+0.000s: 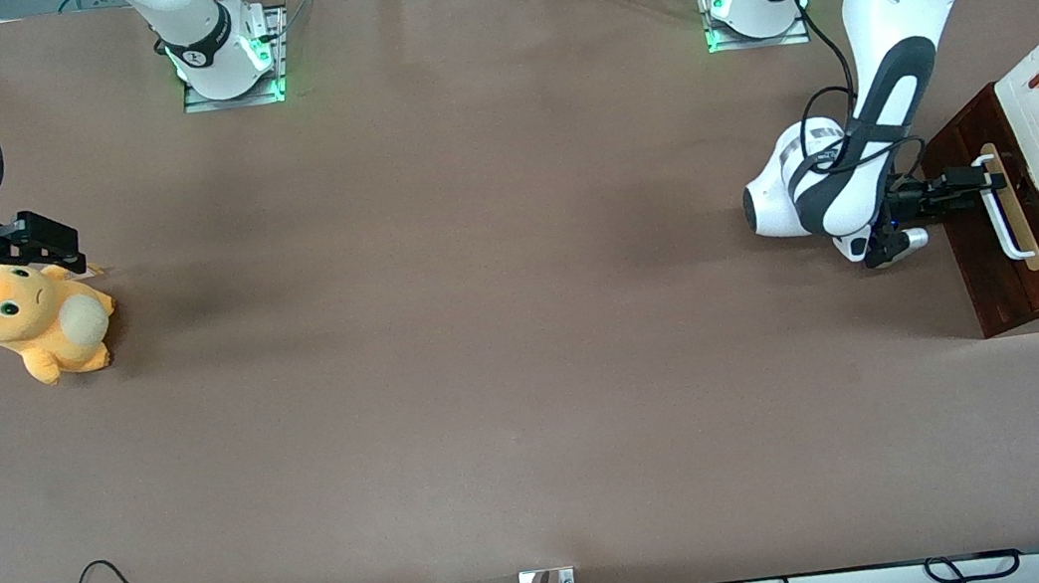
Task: Open lower drawer with left arm only
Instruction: 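Close the left gripper around the white bar handle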
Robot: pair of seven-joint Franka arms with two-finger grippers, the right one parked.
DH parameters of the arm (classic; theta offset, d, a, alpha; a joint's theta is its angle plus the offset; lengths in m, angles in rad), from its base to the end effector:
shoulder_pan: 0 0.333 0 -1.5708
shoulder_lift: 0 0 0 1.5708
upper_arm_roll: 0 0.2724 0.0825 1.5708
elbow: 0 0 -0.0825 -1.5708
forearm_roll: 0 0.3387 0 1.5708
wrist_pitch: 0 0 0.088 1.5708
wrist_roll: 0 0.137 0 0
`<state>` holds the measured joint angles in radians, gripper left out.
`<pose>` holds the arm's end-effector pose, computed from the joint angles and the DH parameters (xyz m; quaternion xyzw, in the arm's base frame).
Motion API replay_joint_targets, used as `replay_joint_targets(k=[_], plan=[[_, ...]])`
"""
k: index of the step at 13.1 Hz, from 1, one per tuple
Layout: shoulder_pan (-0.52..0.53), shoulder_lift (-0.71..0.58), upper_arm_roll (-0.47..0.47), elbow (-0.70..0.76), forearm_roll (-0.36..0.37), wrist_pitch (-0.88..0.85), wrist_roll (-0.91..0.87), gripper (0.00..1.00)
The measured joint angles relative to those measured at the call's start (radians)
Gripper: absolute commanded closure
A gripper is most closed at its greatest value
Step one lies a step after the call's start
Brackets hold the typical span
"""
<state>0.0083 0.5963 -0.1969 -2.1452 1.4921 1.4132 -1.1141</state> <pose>0.4601 0.0596 0.1561 -0.7050 0.0290 0.0141 0.7085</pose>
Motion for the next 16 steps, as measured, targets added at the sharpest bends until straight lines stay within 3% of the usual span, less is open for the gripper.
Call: replay_joint_targets(k=[1,13,16], plan=[[0.006,0.006,0.001,0.007,0.002,0.000,-0.001,0.49],[0.015,0.018,0.002,0.019,0.033,-0.003,-0.001,0.59],[0.020,0.020,0.003,0.019,0.038,-0.003,-0.001,0.65]])
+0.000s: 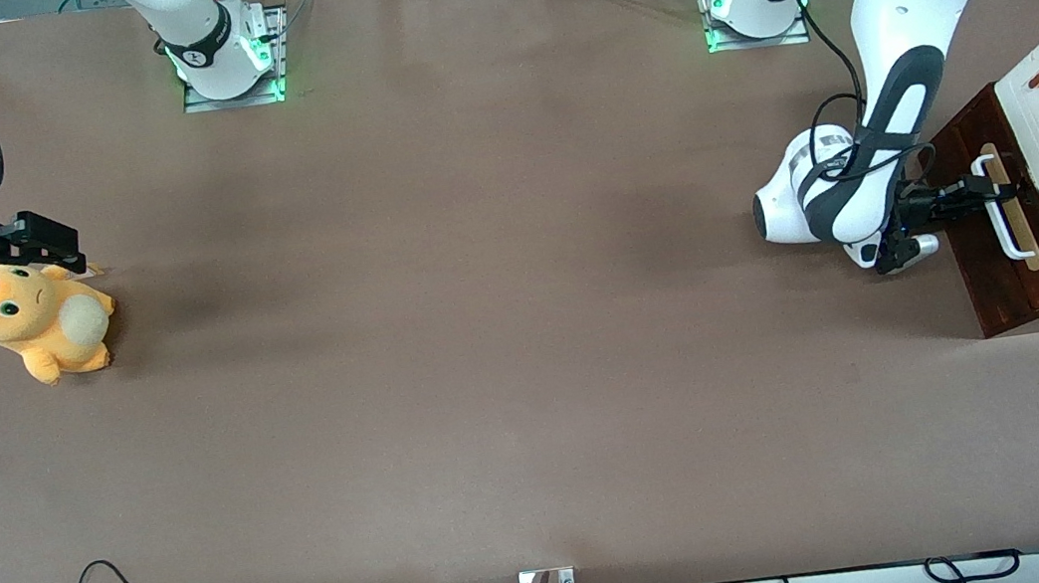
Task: Open lower drawer with left arm only
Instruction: 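Close the left gripper around the white bar handle, then pull the handle away from the cabinet with the left gripper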
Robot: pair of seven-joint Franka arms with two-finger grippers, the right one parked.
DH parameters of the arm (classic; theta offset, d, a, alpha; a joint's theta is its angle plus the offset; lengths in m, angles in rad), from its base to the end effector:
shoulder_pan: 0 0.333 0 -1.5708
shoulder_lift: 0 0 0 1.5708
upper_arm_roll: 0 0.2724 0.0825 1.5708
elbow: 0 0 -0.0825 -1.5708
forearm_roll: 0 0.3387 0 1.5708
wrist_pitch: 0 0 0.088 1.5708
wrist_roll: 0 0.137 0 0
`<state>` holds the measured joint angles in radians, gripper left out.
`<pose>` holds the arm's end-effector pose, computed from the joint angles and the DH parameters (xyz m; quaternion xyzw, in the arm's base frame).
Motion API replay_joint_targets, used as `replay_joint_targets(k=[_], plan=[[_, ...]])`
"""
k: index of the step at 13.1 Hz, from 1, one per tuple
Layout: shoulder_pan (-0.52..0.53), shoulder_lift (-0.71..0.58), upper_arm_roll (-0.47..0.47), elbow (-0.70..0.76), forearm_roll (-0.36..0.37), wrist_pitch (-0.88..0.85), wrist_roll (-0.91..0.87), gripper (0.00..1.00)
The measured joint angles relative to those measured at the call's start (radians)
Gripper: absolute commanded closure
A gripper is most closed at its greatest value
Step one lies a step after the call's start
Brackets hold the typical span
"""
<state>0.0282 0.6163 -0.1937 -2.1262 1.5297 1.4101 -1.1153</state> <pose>0.4665 0.0699 0.1538 -0.6993 0.0298 0.0092 0.7142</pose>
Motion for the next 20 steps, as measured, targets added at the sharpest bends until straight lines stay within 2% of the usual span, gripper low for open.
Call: replay_joint_targets(k=[9,11,16,20], plan=[[0.000,0.008,0.006,0.002,0.004,0.000,0.000,0.83],[0.000,0.008,0.006,0.002,0.004,-0.001,-0.005,0.90],[-0.001,0.009,-0.001,0.003,0.004,-0.004,-0.023,0.92],[-0.001,0.011,-0.062,0.001,-0.002,-0.033,-0.027,0.93]])
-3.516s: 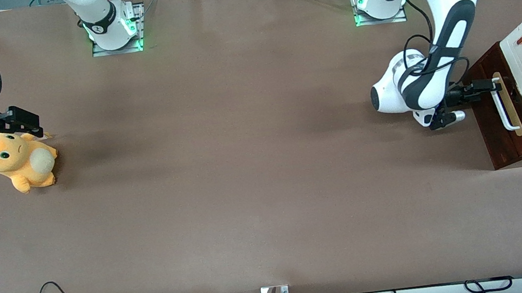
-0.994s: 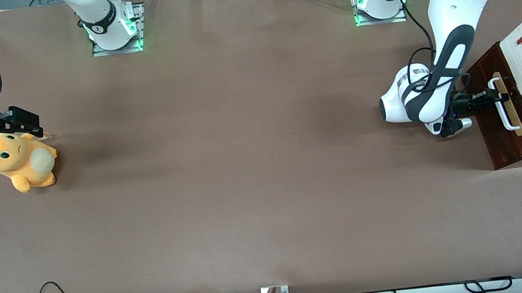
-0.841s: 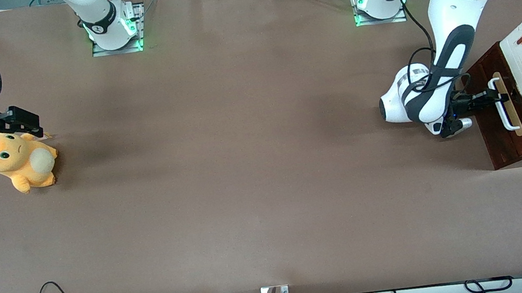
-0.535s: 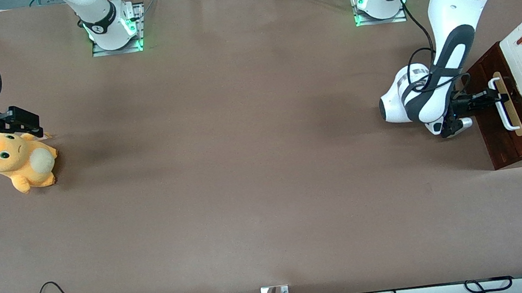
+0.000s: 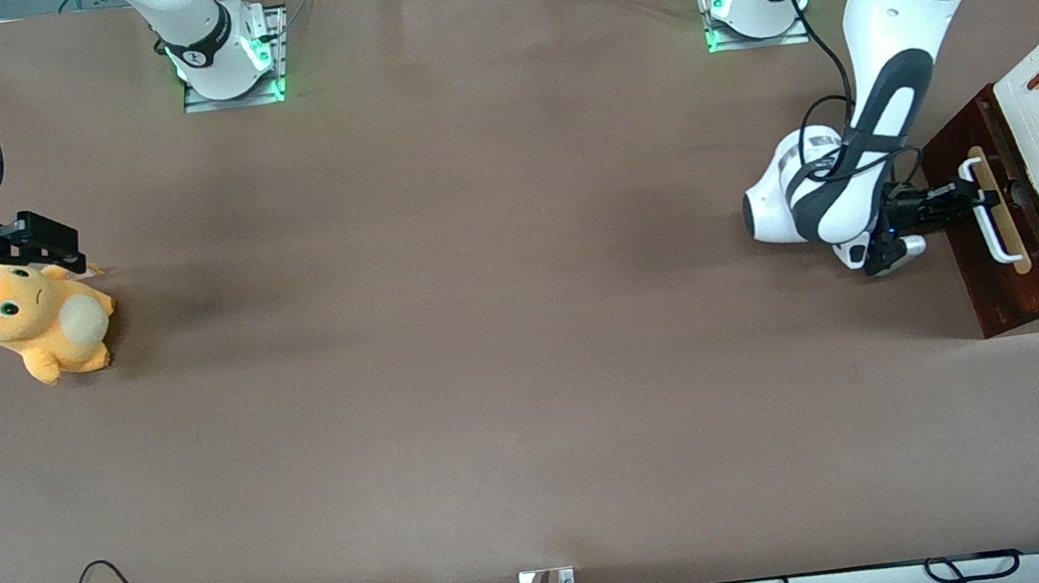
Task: Open lower drawer with left arm only
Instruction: 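Pull the handle away from the cabinet with the left gripper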
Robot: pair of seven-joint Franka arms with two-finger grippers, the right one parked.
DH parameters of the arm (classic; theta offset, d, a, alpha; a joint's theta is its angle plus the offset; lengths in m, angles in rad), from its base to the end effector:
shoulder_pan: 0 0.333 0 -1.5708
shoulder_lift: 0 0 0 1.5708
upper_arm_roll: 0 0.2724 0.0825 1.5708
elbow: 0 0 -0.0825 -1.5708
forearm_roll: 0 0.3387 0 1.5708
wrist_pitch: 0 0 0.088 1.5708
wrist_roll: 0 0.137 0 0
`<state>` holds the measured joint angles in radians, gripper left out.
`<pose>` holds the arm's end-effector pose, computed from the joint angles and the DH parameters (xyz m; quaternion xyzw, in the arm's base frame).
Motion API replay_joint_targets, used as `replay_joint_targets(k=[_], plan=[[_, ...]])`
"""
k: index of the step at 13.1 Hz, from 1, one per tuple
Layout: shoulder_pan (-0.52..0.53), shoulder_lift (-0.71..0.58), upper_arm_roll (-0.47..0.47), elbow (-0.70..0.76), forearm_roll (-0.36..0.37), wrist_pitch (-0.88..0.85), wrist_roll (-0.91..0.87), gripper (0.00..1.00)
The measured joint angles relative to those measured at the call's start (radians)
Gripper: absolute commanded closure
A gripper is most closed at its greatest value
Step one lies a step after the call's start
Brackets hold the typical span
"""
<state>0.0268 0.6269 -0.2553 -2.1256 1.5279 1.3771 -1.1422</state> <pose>0.4660 0.0423 0.1515 -0.7014 0.0360 -0.0110 0.7117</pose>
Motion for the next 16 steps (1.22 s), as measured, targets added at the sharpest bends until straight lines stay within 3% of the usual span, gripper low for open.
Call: replay_joint_targets(k=[10,11,12,13,16], plan=[[-0.048,0.012,-0.135,0.025,-0.054,-0.063,-0.003,0.89],[-0.054,0.014,-0.139,0.028,-0.058,-0.067,-0.003,0.82],[-0.057,0.016,-0.139,0.029,-0.058,-0.069,-0.003,0.51],[-0.057,0.018,-0.139,0.030,-0.058,-0.071,-0.003,0.01],[-0.057,0.024,-0.140,0.035,-0.058,-0.070,0.007,0.00]])
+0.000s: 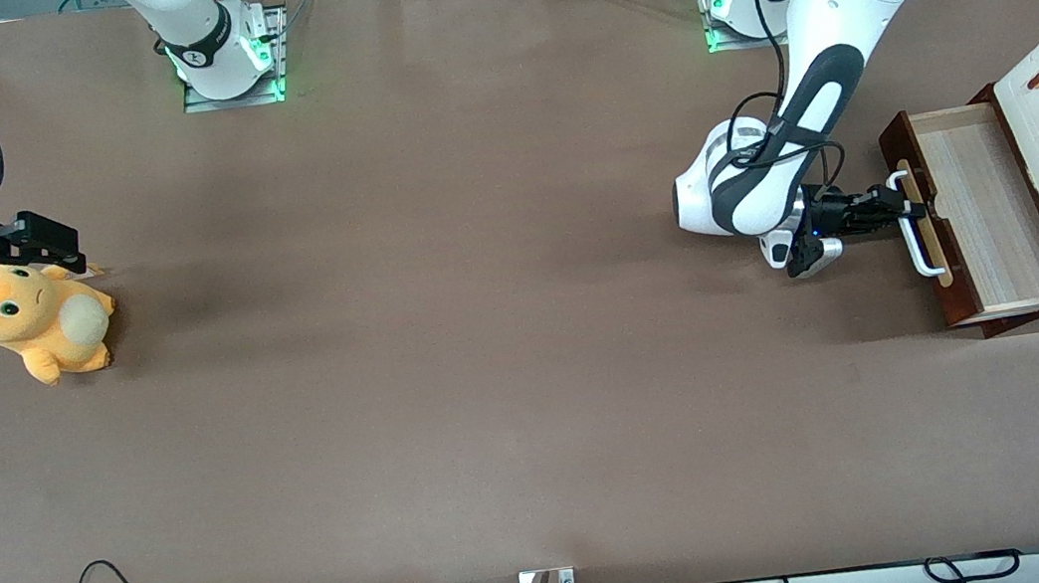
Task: Open lower drawer with left arm only
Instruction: 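Pull the handle away from the cabinet with the left gripper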
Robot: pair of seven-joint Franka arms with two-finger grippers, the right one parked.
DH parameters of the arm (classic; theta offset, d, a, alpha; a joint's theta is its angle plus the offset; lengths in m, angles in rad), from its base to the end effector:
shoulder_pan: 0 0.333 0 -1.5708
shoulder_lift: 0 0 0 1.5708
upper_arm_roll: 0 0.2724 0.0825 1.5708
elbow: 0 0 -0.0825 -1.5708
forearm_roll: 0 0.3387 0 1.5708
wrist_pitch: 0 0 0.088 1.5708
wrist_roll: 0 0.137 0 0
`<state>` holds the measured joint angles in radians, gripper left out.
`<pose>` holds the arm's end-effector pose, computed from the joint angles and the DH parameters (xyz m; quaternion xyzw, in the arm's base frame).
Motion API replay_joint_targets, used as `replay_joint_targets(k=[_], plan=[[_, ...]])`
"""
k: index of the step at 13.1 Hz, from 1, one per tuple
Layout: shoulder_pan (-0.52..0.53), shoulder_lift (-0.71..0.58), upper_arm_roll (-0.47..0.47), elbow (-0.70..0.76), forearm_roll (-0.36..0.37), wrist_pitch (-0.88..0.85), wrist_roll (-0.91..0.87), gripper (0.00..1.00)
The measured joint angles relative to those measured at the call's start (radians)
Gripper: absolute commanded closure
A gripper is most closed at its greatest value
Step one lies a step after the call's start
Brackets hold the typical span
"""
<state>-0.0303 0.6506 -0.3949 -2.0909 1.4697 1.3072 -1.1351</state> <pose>0.4617 -0.0455 0.1536 -0.7160 0.0676 -0.0390 0.6937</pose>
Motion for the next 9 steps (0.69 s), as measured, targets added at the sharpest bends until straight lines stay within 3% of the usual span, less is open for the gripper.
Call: replay_joint_targets(k=[3,5,9], plan=[[0.000,-0.003,-0.003,0.017,-0.003,0.003,0.018,0.00],[-0.001,-0.025,-0.018,0.040,-0.066,0.027,0.042,0.00],[-0.009,-0.161,-0.031,0.185,-0.385,0.117,0.240,0.00]])
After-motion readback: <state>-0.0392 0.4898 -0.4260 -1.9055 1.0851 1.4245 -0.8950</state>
